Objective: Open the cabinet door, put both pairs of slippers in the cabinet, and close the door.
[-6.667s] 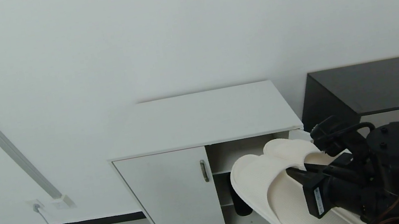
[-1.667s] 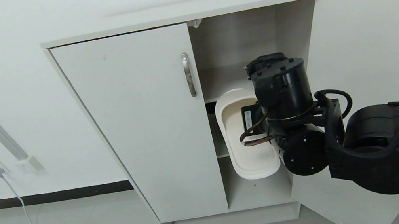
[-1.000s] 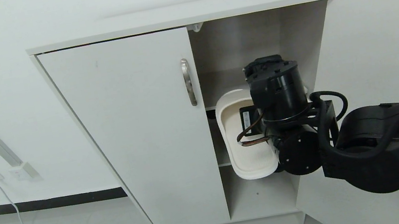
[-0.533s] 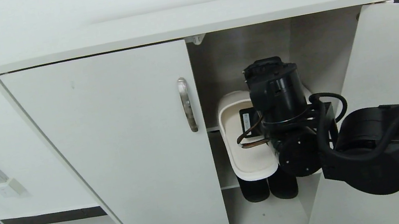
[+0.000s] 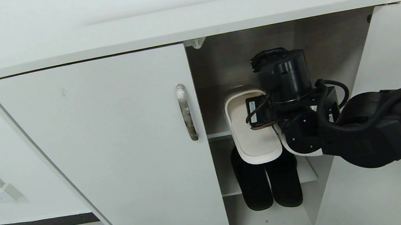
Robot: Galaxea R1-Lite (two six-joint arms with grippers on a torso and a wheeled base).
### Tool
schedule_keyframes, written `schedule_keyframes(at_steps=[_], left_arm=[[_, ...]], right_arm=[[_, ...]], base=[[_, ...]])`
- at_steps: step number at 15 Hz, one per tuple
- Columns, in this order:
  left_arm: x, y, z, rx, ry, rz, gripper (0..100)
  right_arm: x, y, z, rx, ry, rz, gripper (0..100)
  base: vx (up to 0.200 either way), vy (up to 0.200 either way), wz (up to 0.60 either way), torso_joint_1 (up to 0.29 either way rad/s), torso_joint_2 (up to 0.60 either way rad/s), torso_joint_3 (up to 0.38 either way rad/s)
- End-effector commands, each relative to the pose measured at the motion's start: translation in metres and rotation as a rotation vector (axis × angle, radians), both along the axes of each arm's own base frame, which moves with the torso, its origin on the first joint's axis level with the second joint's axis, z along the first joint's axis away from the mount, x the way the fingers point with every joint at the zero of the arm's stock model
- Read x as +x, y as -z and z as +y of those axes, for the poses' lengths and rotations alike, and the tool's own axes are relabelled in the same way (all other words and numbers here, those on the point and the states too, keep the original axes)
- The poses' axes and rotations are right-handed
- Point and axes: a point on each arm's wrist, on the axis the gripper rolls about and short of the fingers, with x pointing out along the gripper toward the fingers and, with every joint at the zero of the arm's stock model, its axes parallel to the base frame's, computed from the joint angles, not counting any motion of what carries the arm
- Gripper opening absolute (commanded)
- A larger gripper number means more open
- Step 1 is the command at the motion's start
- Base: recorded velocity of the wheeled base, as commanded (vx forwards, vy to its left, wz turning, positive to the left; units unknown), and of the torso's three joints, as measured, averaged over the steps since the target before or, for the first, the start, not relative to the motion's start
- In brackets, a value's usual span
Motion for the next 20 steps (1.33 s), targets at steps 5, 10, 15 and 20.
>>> schedule_keyframes(at_steps=[5, 10, 15, 20], left_arm=[[0.000, 0.000, 0.000, -0.001, 0.000, 0.001, 0], [0.000, 0.000, 0.000, -0.001, 0.000, 0.001, 0], [0.000, 0.000, 0.000, -0.001, 0.000, 0.001, 0], [0.000, 0.000, 0.000, -0.001, 0.000, 0.001, 0]], right_arm=[[0.043, -0.001, 0.006, -0.001, 0.029, 0.013, 0], [0.065, -0.005, 0.007, 0.025, 0.058, -0.016, 0], [0.074, 0.003, 0.004, -0.001, 0.074, -0.003, 0], [0.073, 0.007, 0.000, -0.013, 0.074, 0.011, 100]], base=[[0.000, 0.000, 0.00, 0.000, 0.00, 0.000], [0.000, 0.000, 0.00, 0.000, 0.00, 0.000], [0.000, 0.000, 0.00, 0.000, 0.00, 0.000], [0.000, 0.000, 0.00, 0.000, 0.00, 0.000]])
